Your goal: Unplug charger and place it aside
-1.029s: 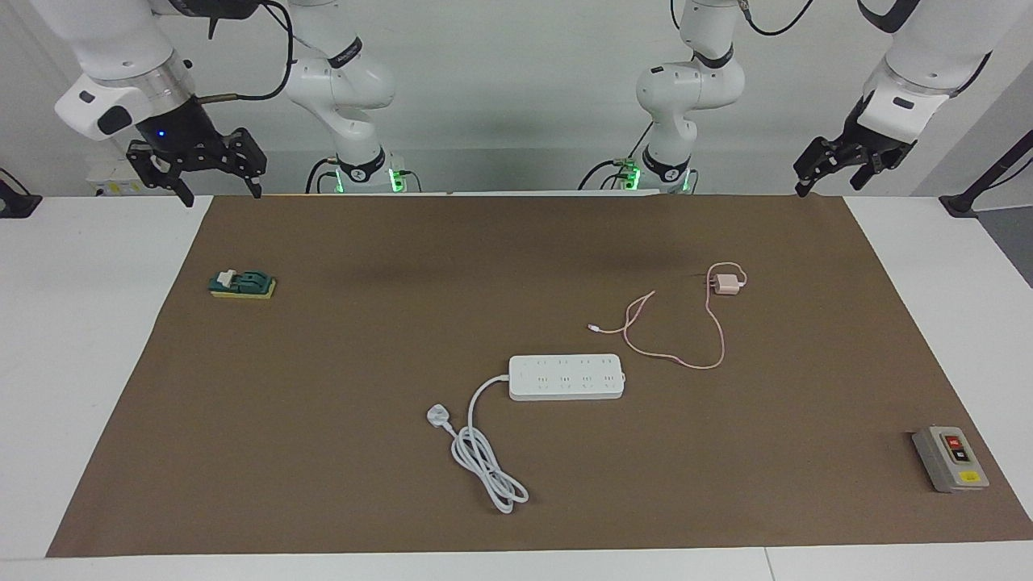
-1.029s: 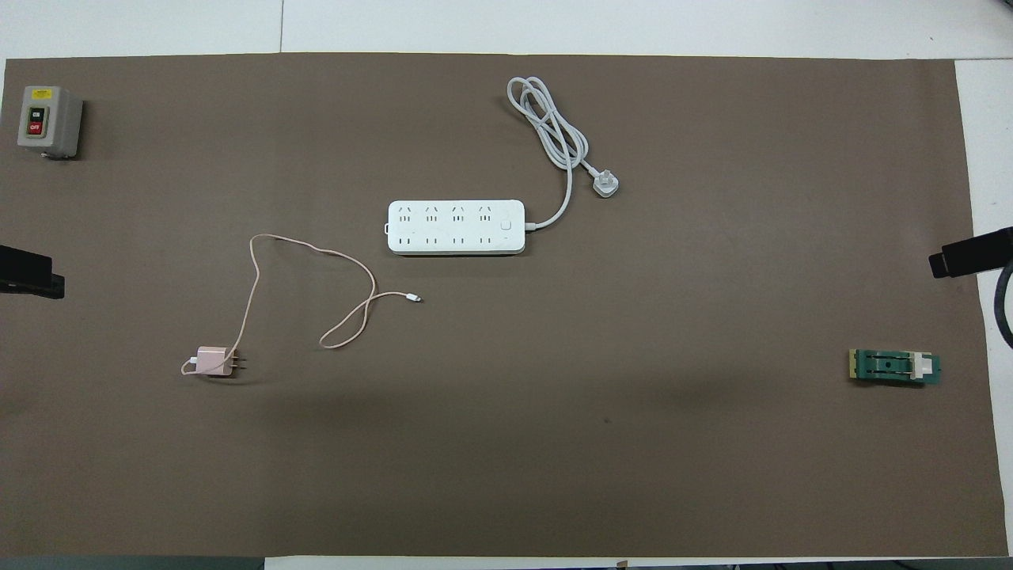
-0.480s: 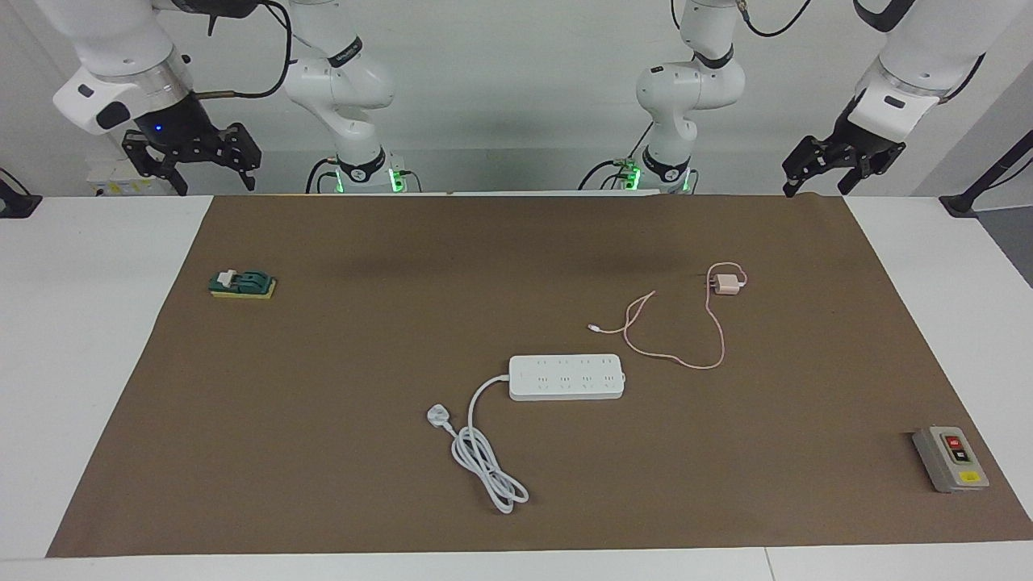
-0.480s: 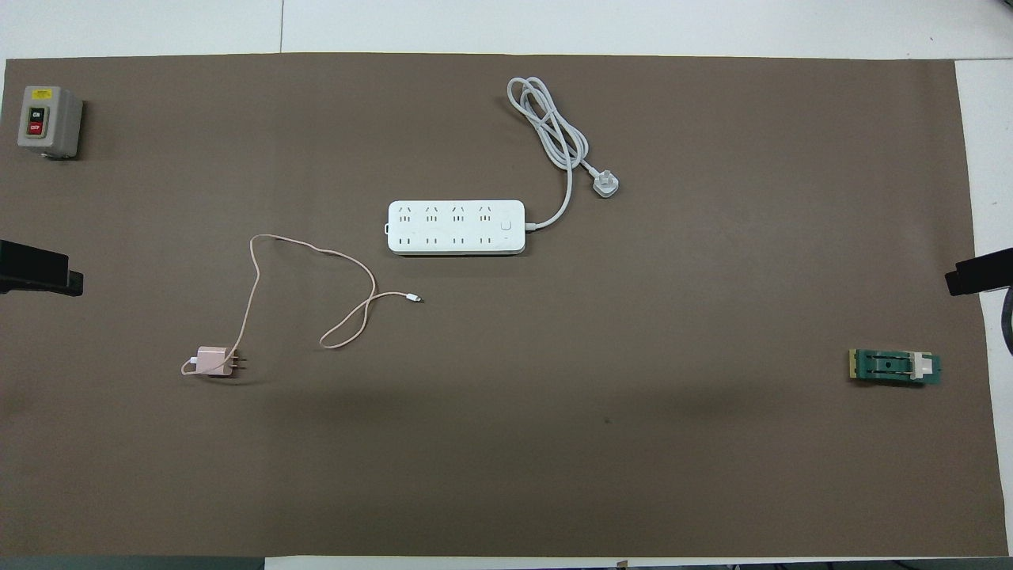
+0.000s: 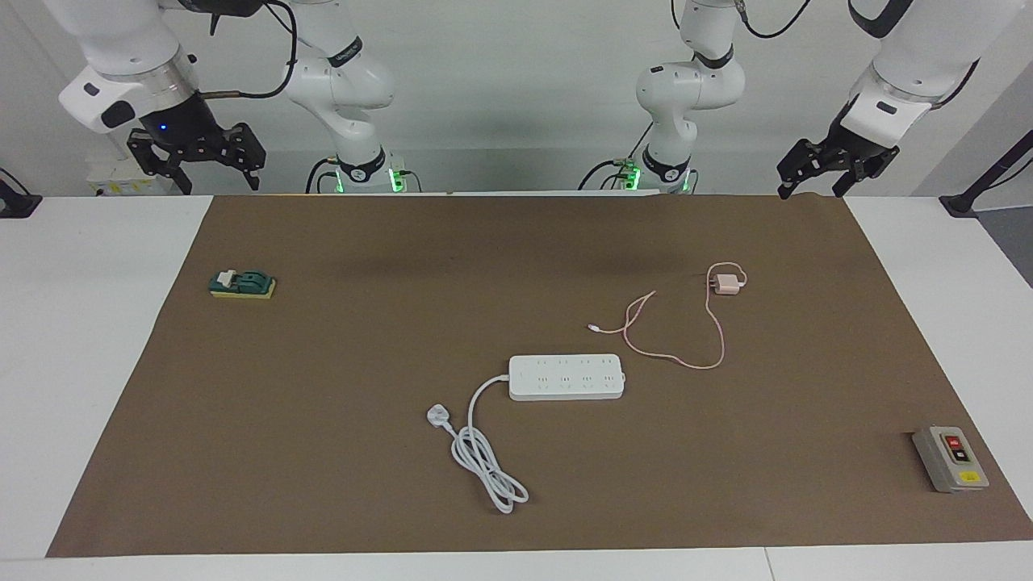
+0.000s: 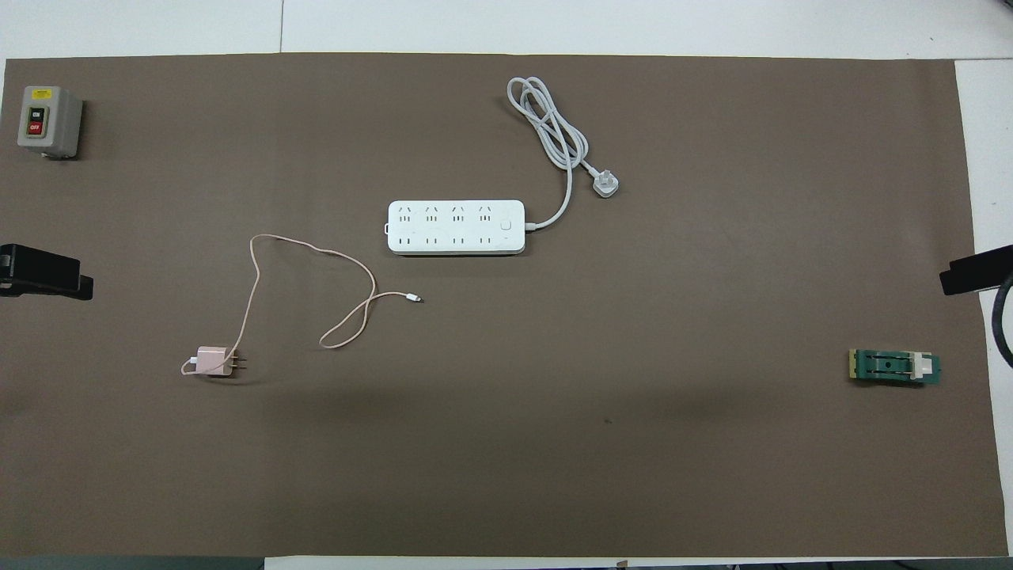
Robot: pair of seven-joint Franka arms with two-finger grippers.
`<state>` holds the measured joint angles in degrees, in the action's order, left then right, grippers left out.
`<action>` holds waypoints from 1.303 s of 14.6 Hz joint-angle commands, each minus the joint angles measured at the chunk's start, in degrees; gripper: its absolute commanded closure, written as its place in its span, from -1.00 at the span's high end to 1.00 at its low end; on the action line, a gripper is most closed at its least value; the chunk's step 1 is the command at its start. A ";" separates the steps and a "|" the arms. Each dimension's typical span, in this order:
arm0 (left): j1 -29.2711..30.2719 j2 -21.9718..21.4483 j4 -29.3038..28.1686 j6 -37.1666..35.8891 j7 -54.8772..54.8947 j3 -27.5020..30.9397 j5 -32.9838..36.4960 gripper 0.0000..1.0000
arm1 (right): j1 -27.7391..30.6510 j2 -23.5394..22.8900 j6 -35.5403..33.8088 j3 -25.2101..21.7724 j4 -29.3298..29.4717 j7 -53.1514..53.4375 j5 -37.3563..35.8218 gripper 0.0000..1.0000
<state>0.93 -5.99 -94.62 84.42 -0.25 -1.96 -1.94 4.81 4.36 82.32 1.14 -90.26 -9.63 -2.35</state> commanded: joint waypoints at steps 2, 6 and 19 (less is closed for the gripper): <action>-2.33 -0.86 -1.09 0.05 0.42 0.47 1.50 1.00 | 0.20 1.53 0.03 0.44 -1.77 0.93 -0.37 1.00; -2.33 -1.74 -3.02 1.80 0.51 0.47 1.50 1.00 | 0.11 1.44 1.00 0.53 -1.68 1.01 -0.37 1.00; -2.51 -2.27 -4.61 4.27 -3.71 0.29 1.41 1.00 | 0.20 1.44 0.91 0.44 -1.68 0.93 -0.37 1.00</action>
<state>-1.16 -6.72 -97.39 87.63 -2.99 -2.01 -1.37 4.81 4.50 82.39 1.17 -90.37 -9.60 -2.35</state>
